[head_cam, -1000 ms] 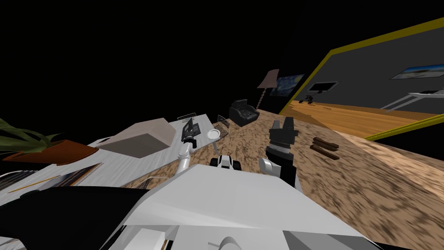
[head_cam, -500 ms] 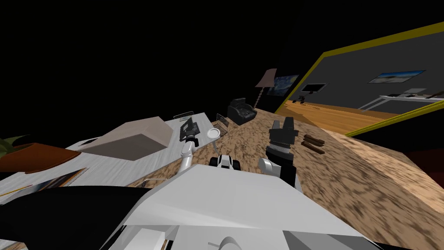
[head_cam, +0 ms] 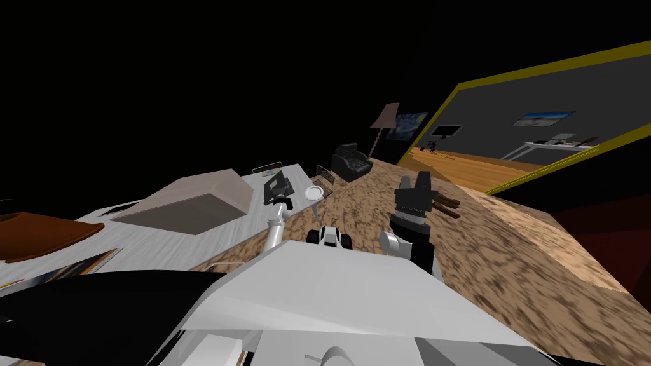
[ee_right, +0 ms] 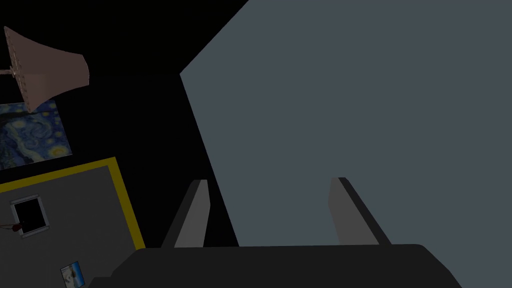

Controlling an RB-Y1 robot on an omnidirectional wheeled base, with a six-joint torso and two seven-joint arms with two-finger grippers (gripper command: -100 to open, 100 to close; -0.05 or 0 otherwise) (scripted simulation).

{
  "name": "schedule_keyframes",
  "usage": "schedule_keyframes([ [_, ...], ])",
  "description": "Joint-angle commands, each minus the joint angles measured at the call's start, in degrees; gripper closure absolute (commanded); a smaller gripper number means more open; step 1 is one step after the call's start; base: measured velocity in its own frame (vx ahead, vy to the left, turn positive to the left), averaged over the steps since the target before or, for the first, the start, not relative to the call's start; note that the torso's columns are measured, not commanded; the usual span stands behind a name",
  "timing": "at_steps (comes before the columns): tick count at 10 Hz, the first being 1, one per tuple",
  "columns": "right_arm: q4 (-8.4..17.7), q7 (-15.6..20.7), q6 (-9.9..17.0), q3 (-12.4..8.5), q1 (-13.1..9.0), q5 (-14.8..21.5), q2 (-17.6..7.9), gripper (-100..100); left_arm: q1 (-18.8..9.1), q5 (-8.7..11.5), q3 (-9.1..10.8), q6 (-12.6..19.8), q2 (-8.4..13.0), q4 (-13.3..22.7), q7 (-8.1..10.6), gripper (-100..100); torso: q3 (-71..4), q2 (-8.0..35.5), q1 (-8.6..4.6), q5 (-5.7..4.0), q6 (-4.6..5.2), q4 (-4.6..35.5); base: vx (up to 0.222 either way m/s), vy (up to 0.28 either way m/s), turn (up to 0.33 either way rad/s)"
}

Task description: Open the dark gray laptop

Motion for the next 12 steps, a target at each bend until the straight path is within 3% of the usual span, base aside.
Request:
schedule_keyframes([
  [1, 0.0, 0.0, 0.0, 0.0, 0.0, 0.0, 0.0, 0, -2.0, 2.96, -0.38, 2.66, 0.05, -0.62, -4.51, -100, 0.01, 0.0, 0.03, 0.03, -0.01, -0.01, -0.049, 0.028, -0.106],
  [2, 0.0, 0.0, 0.0, 0.0, 0.0, 0.0, 0.0, 0, -2.0, 2.96, -0.38, 2.66, 0.05, -0.62, -5.35, -100, 0.02, 0.03, 0.05, 0.03, 0.02, 0.0, -0.045, 0.025, -0.053],
  [3, 0.0, 0.0, 0.0, 0.0, 0.0, 0.0, 0.0, 0, -3.18, 4.99, -0.63, 4.34, 0.06, -1.01, -7.56, -100, 0.04, 0.05, 0.05, 0.03, -0.06, 0.0, -0.062, 0.024, -0.082],
  [4, 0.0, 0.0, 0.0, 0.0, 0.0, 0.0, 0.0, 0, -3.18, 4.99, -0.63, 4.34, 0.06, -1.01, -8.27, -100, 0.07, 0.11, 0.03, 0.02, 0.0, 0.03, -0.054, 0.025, -0.056],
  [5, 0.0, 0.0, 0.0, 0.0, 0.0, 0.0, 0.0, 0, -4.36, 7.02, -0.87, 6.02, 0.06, -1.4, -10.36, -100, 0.06, 0.08, 0.05, 0.03, -0.05, 0.01, -0.065, 0.038, -0.095],
  [6, 0.0, 0.0, 0.0, 0.0, 0.0, 0.0, 0.0, 0, -4.36, 7.02, -0.87, 6.02, 0.06, -1.4, -11.19, -100, 0.05, 0.06, 0.12, 0.08, -0.02, -0.04, -0.056, 0.027, -0.045],
  [7, 0.0, 0.0, 0.0, 0.0, 0.0, 0.0, 0.0, 0, -5.53, 9.04, -1.12, 7.7, 0.07, -1.8, -13.29, -100, 0.0, -0.04, 0.12, 0.11, -0.04, -0.08, -0.062, 0.02, -0.073],
  [8, 0.0, 0.0, 0.0, 0.0, 0.0, 0.0, 0.0, 0, -5.53, 9.04, -1.12, 7.7, 0.07, -1.8, -14.11, -100, -0.02, -0.06, 0.11, 0.11, -0.01, -0.1, -0.053, 0.016, -0.054],
  [9, 0.0, 0.0, 0.0, 0.0, 0.0, 0.0, 0.0, 0, -6.71, 11.07, -1.36, 9.38, 0.08, -2.19, -16.18, -100, -0.04, -0.09, 0.11, 0.11, -0.03, -0.11, -0.058, 0.017, -0.103],
  [10, 0.0, 0.0, 0.0, 0.0, 0.0, 0.0, 0.0, 0, -6.71, 11.07, -1.36, 9.38, 0.08, -2.19, -17.04, -100, -0.03, -0.07, 0.12, 0.11, 0.0, -0.1, -0.049, 0.018, -0.056],
  [11, 0.0, 0.0, 0.0, 0.0, 0.01, 0.0, 0.0, 0, -6.56, 10.71, -1.26, 8.98, 0.15, -1.99, -16.02, -100, -0.03, -0.07, 0.13, 0.12, -0.03, -0.1, -0.018, 0.007, -0.004],
  [12, 0.0, 0.0, 0.0, 0.0, 0.01, 0.0, 0.0, 0, -6.59, 10.78, -1.27, 9.11, 0.15, -2.02, -16.32, 0, -0.07, -0.14, 0.11, 0.11, -0.03, -0.12, 0.0, 0.0, 0.0],
])
